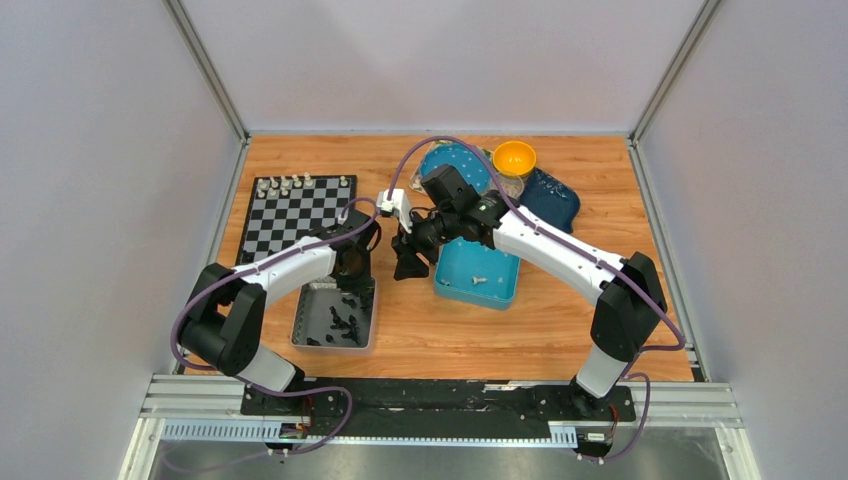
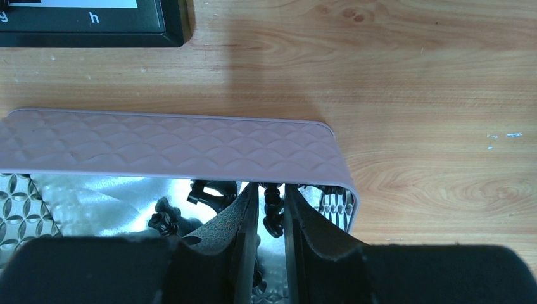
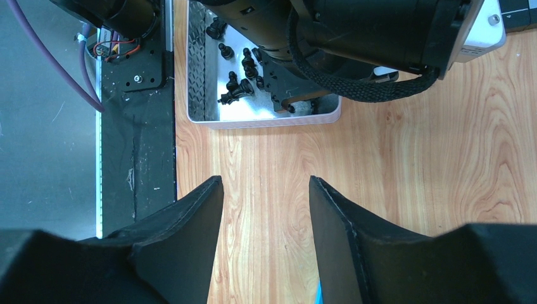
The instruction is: Set up the chess pieces on the board
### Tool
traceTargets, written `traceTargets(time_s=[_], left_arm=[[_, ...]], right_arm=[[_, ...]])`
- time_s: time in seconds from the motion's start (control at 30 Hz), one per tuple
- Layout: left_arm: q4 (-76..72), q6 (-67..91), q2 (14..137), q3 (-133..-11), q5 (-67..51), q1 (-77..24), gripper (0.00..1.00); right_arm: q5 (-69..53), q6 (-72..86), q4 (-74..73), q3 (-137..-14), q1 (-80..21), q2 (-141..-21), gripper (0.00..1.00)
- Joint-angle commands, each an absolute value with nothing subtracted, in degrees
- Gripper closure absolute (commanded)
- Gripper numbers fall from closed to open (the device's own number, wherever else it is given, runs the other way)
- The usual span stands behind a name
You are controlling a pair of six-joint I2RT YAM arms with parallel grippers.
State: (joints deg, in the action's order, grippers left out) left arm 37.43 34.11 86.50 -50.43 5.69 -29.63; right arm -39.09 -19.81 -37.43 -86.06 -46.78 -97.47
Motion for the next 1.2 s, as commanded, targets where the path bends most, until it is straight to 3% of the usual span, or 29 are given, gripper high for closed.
traceTargets(time_s=[0.0, 0.13, 0.17, 0.27, 0.47, 0.9, 1.17], left_arm=[[36.91, 32.96, 87.10, -53.00, 6.42, -30.06, 0.72], [36.83, 32.87, 87.01, -53.09, 6.33, -30.06, 0.75], [36.83, 32.87, 86.92, -53.17, 6.33, -30.06, 0.81], [36.91, 32.70, 86.92, -53.44, 6.15, -30.06, 0.87], [37.79, 32.34, 85.00, -53.35, 5.01, -30.06, 0.92], [45.78, 26.29, 75.94, -55.81, 0.35, -29.01, 0.94], [49.30, 21.54, 74.27, -61.69, -3.43, -19.26, 0.94]], right_arm=[[-40.34, -20.48, -36.04, -85.87, -46.84, -95.71, 0.44], [-40.34, -20.57, -36.04, -85.78, -46.76, -95.71, 0.44], [-40.34, -20.48, -36.12, -85.69, -46.84, -95.71, 0.44], [-40.43, -20.48, -36.03, -85.78, -46.84, -95.71, 0.44], [-40.52, -20.57, -36.03, -85.69, -46.76, -95.63, 0.44], [-40.61, -23.20, -38.66, -87.19, -46.76, -95.19, 0.44], [-40.17, -24.52, -39.81, -87.45, -46.50, -94.22, 0.44]])
